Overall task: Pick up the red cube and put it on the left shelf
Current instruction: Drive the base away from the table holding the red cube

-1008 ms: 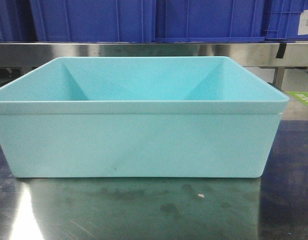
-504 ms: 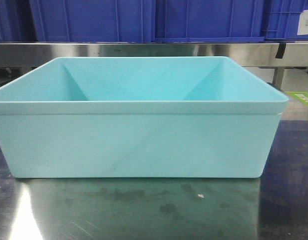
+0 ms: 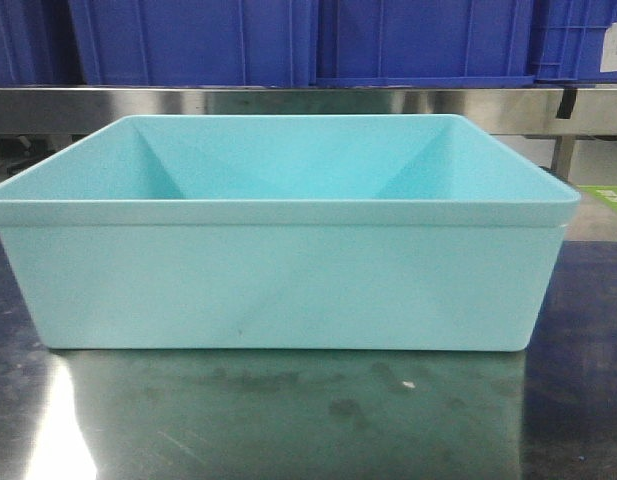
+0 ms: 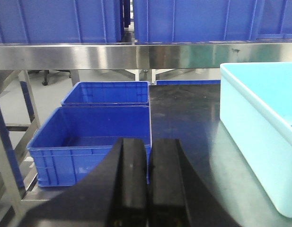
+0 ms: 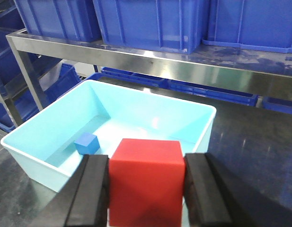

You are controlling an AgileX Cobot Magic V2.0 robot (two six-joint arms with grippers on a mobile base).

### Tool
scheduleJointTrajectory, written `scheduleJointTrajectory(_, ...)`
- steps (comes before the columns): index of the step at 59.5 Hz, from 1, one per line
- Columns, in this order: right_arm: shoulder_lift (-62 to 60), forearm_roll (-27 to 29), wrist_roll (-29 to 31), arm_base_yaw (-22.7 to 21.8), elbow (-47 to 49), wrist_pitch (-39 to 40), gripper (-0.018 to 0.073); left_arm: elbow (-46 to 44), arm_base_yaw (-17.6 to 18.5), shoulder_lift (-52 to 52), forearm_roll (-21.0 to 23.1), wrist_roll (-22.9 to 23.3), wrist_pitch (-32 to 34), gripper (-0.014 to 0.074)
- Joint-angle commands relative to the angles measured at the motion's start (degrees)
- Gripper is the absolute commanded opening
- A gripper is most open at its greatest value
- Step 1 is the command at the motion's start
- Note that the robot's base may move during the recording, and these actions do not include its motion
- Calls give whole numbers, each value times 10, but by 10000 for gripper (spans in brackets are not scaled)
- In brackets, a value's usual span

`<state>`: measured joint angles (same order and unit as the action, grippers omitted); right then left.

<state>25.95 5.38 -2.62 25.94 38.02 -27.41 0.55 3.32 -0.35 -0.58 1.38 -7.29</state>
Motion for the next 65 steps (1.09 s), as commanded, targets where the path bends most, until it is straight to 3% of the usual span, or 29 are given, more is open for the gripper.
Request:
scheduleJointTrajectory(1, 1, -3, 4, -5, 15, 50, 57, 13, 3, -8, 2, 0, 50, 101)
scheduleJointTrajectory(65, 1, -3, 4, -5, 15, 50, 57, 13, 3, -8, 2, 0, 50, 101)
